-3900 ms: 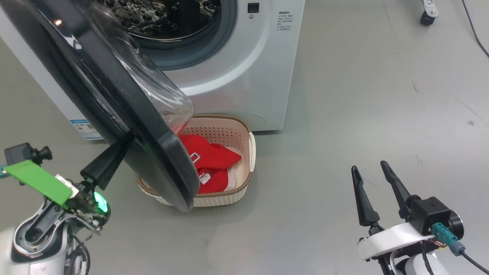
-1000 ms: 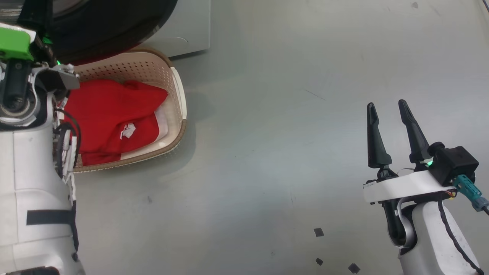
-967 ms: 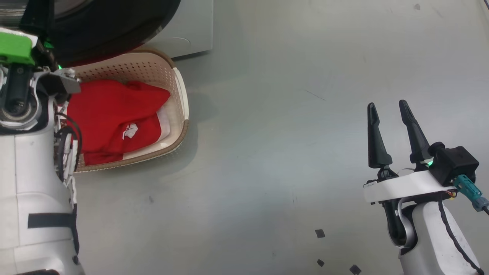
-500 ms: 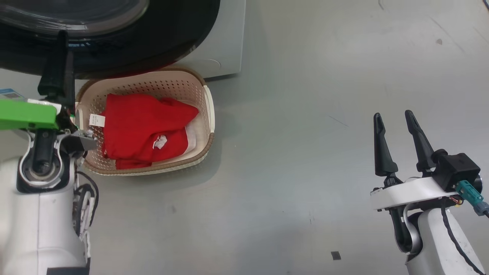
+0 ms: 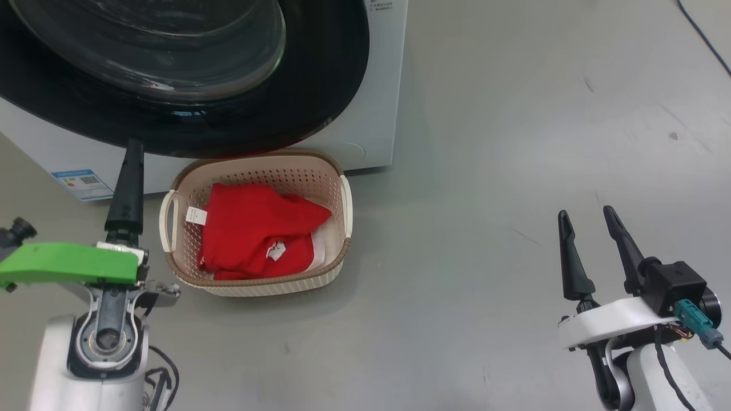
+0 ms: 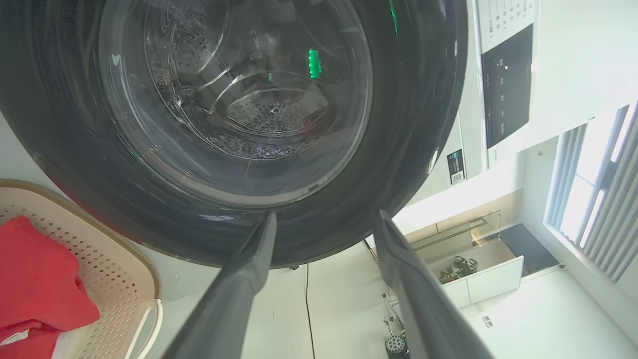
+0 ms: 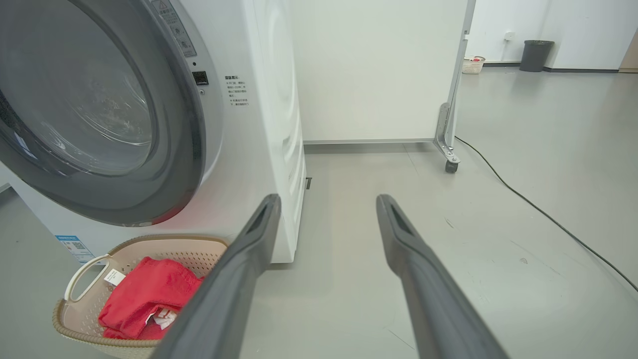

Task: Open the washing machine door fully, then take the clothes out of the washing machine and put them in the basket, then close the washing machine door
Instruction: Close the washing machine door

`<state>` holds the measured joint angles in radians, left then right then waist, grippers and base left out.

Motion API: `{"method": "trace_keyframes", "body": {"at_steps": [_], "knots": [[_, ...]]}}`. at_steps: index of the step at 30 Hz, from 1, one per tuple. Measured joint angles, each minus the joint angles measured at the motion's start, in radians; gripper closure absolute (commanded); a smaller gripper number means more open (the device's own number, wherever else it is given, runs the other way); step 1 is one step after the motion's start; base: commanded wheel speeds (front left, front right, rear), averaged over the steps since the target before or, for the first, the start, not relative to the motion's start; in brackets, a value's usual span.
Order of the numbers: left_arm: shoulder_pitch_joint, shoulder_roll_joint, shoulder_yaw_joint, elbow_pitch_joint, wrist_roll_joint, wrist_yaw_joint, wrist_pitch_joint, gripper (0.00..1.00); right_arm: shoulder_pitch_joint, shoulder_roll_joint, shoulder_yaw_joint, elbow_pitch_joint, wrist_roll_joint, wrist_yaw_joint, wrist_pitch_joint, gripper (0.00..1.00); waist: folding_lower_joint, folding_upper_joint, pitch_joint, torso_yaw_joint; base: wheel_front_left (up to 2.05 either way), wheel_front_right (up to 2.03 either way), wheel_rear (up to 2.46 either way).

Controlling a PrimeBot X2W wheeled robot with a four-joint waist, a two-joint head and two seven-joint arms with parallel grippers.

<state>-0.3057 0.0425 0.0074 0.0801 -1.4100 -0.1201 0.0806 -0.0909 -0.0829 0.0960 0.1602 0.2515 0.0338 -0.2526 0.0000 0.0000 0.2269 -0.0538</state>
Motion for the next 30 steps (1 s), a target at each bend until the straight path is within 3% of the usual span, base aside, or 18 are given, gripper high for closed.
{"method": "trace_keyframes", "body": {"at_steps": [7,14,19,23,30], "knots": [[0.120,0.065,-0.046,-0.064,0.160,0.000,-0.075,0.00,0.047,-0.002,-0.010,0.006,0.000,-0.001,0.000,0.00,0.0000,0.0000,-0.073,0.023,0.00,0.00,0.00],[0.213,0.174,-0.118,-0.085,0.436,0.000,-0.163,0.00,0.083,-0.004,-0.009,0.005,-0.008,-0.001,0.000,0.00,0.0000,0.0000,-0.135,0.043,0.00,0.00,0.00],[0.278,0.218,-0.144,-0.074,0.605,0.001,-0.216,0.00,0.103,-0.005,-0.007,-0.002,-0.008,-0.001,0.000,0.00,0.0000,0.0000,-0.170,0.054,0.00,0.00,0.00],[0.324,0.233,-0.171,-0.070,0.712,0.050,-0.250,0.00,0.126,-0.006,-0.003,-0.008,-0.013,-0.001,0.000,0.00,0.0000,0.0000,-0.197,0.062,0.00,0.00,0.00],[0.391,0.229,-0.203,-0.047,0.785,0.108,-0.268,0.00,0.166,-0.004,0.005,-0.010,-0.015,-0.007,0.000,0.00,0.0000,0.0000,-0.220,0.067,0.00,0.00,0.00]]}}
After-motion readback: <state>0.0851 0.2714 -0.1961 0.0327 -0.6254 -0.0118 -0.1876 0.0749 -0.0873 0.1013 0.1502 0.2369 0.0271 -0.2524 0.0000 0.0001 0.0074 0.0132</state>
